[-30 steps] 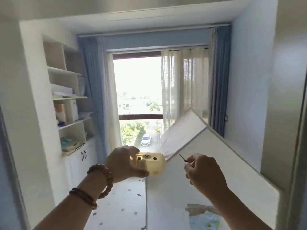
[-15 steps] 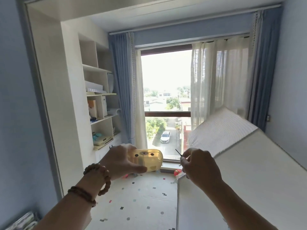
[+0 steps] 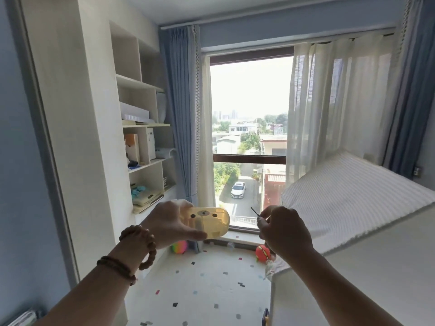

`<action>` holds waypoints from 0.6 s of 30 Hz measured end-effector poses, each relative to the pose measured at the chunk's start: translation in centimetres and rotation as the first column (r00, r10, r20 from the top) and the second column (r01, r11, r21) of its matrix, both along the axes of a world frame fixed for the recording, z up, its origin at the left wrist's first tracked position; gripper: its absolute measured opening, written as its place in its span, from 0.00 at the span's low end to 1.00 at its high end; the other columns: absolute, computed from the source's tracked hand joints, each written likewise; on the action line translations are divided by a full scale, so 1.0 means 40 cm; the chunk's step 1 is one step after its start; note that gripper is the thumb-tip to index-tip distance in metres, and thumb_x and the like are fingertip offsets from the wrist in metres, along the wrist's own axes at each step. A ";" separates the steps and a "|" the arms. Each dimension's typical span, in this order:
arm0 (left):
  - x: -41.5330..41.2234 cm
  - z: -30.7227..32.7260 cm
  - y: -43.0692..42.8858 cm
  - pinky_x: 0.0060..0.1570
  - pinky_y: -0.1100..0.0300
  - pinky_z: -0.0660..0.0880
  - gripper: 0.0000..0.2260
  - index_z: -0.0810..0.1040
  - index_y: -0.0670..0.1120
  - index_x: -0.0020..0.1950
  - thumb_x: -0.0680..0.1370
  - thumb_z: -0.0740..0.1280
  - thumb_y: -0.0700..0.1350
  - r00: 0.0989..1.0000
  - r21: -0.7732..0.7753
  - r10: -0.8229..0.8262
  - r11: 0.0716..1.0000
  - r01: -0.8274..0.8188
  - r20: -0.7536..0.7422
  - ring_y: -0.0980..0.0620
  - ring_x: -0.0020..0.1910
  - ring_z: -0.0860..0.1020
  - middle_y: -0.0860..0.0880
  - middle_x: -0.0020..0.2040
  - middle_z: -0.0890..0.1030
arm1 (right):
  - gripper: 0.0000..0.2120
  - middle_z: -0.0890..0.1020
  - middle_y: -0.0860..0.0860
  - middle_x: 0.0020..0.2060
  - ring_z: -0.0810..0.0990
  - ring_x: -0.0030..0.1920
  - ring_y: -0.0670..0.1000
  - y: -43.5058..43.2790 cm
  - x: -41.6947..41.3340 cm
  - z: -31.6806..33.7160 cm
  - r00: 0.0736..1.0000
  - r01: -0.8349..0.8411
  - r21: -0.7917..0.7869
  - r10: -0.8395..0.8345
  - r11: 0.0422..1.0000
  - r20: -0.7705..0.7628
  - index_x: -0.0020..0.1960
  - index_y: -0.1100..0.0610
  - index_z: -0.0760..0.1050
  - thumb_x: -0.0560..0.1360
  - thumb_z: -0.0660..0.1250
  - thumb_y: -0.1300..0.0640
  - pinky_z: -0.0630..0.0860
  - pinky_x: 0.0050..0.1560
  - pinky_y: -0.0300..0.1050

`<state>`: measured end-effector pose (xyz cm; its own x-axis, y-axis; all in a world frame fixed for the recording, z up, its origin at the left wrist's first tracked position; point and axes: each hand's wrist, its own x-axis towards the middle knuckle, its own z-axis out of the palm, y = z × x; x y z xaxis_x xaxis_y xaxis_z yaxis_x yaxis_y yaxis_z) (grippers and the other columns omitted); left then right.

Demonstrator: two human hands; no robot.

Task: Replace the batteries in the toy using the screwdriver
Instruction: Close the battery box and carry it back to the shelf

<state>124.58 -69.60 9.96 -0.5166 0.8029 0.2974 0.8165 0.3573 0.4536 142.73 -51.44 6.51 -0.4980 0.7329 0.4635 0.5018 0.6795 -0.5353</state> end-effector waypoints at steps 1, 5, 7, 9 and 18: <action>-0.029 0.005 0.023 0.52 0.60 0.79 0.37 0.74 0.48 0.66 0.62 0.79 0.61 1.000 0.009 0.010 1.000 -0.010 -0.002 0.56 0.51 0.78 0.53 0.54 0.80 | 0.09 0.87 0.49 0.33 0.87 0.36 0.51 0.030 -0.034 0.001 1.000 -0.006 -0.006 0.006 1.000 -0.002 0.47 0.54 0.83 0.74 0.66 0.52 0.85 0.45 0.50; -0.145 0.020 0.117 0.45 0.68 0.75 0.36 0.74 0.49 0.65 0.62 0.80 0.61 0.998 0.021 0.057 0.998 -0.057 0.003 0.60 0.47 0.77 0.57 0.50 0.79 | 0.12 0.86 0.50 0.32 0.86 0.33 0.52 0.150 -0.171 0.008 0.999 -0.051 -0.031 0.051 0.998 0.006 0.47 0.52 0.83 0.71 0.63 0.50 0.85 0.42 0.50; -0.203 0.021 0.160 0.45 0.68 0.75 0.35 0.74 0.49 0.65 0.62 0.80 0.60 0.997 0.043 0.072 0.996 -0.072 0.012 0.60 0.48 0.77 0.56 0.50 0.79 | 0.11 0.86 0.50 0.33 0.86 0.33 0.52 0.203 -0.238 0.009 0.998 -0.068 -0.044 0.068 0.997 -0.001 0.46 0.52 0.83 0.72 0.64 0.51 0.85 0.42 0.50; -0.265 0.019 0.199 0.47 0.66 0.77 0.36 0.75 0.49 0.65 0.62 0.80 0.60 0.996 0.049 0.085 0.995 -0.086 0.029 0.60 0.48 0.78 0.56 0.50 0.80 | 0.10 0.87 0.50 0.34 0.86 0.33 0.52 0.249 -0.304 0.008 0.996 -0.087 -0.053 0.088 0.995 0.001 0.47 0.51 0.83 0.72 0.65 0.51 0.85 0.41 0.50; -0.604 -0.023 0.392 0.44 0.70 0.75 0.36 0.75 0.51 0.65 0.61 0.80 0.61 0.995 0.036 0.093 0.995 -0.094 0.043 0.64 0.47 0.78 0.58 0.50 0.80 | 0.11 0.86 0.50 0.34 0.86 0.34 0.53 0.433 -0.647 -0.037 0.995 -0.099 -0.087 0.099 0.991 0.000 0.47 0.52 0.83 0.71 0.64 0.50 0.85 0.43 0.50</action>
<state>100.42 -53.94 9.03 -0.6012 0.7391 0.3038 0.7607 0.4129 0.5008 116.84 -34.13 5.01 -0.5720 0.7171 0.3982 0.4367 0.6772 -0.5922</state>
